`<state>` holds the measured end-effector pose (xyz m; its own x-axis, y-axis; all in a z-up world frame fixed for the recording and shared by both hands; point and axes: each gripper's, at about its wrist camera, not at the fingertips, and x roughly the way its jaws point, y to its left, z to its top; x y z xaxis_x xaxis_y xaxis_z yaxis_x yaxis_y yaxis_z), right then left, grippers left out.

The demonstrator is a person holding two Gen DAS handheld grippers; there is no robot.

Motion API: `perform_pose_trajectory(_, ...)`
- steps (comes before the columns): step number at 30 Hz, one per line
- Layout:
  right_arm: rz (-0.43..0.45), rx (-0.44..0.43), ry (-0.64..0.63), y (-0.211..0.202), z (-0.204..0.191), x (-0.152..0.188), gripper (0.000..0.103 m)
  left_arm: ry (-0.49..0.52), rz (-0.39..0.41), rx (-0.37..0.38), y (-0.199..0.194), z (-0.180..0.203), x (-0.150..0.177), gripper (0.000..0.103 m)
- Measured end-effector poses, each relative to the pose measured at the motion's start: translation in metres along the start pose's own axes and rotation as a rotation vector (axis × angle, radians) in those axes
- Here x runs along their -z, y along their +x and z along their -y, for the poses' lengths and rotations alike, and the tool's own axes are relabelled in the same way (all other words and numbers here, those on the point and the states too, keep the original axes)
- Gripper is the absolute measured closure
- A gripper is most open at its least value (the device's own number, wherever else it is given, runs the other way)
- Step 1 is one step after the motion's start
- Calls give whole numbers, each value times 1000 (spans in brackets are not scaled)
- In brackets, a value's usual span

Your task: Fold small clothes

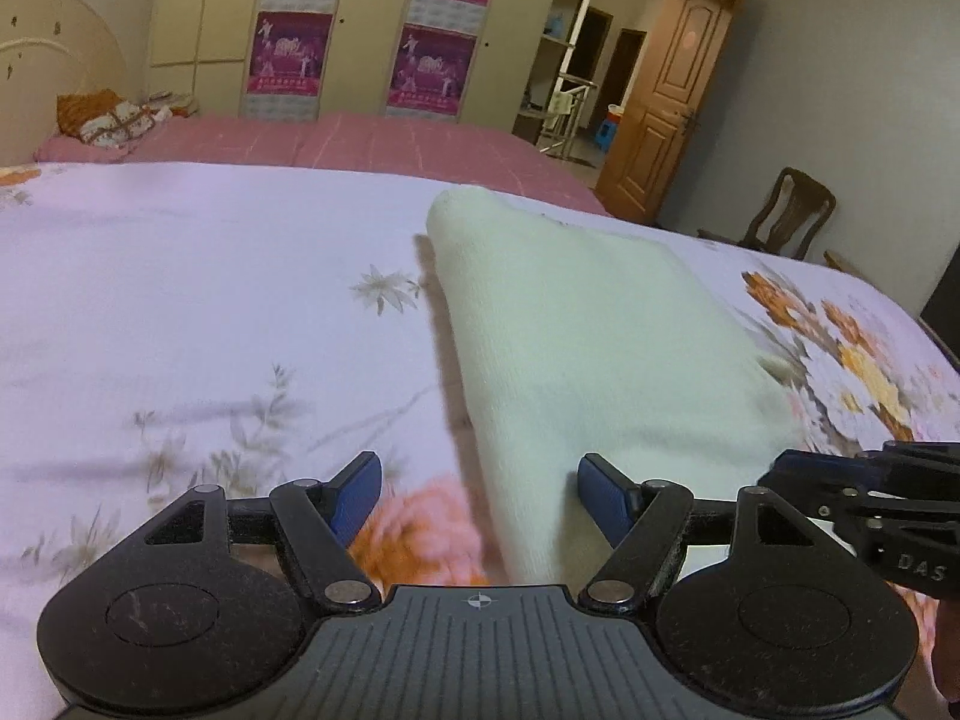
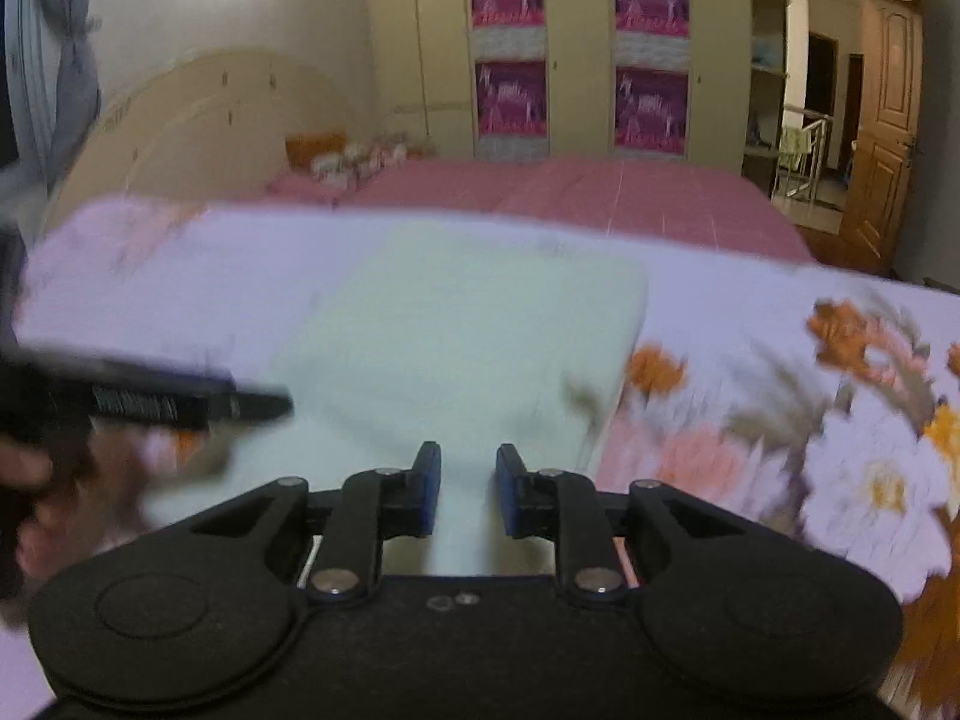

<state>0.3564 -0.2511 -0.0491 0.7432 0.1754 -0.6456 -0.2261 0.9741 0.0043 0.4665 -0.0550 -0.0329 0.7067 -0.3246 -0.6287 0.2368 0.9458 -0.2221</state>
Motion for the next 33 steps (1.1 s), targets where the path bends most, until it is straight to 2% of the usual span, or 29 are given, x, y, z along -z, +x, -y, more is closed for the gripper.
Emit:
perform_pose_trajectory(9,0,54,-12,-26,-7,24,78,55,17,-23,-36,7,33,30)
perform_pose_trajectory(12,-11,78,0,-34,-4,34,69,55,15,-25,-43,9,38,30)
perform_pose_trajectory(16,-12,75,42,-39,0,45,68,58,14,-33,-47,13,43,30)
perform_pose_trajectory(20,-20,91,67,-43,-1,40,69,64,9,-33,-56,15,39,30)
perform_pose_trajectory(23,37,90,50,-58,-9,36,68,89,6,-32,-57,20,40,30)
perform_pose_trajectory(25,5,93,46,-52,-11,38,68,110,-13,-39,-53,22,43,30)
perform_pose_trajectory(27,-64,128,16,-38,-14,45,65,124,-15,-43,-52,25,43,30)
perform_pose_trajectory(29,-61,152,-30,-40,-20,46,63,136,-11,-44,-58,27,39,30)
perform_pose_trajectory(33,-18,109,20,-59,-14,39,60,147,21,-34,-70,27,27,30)
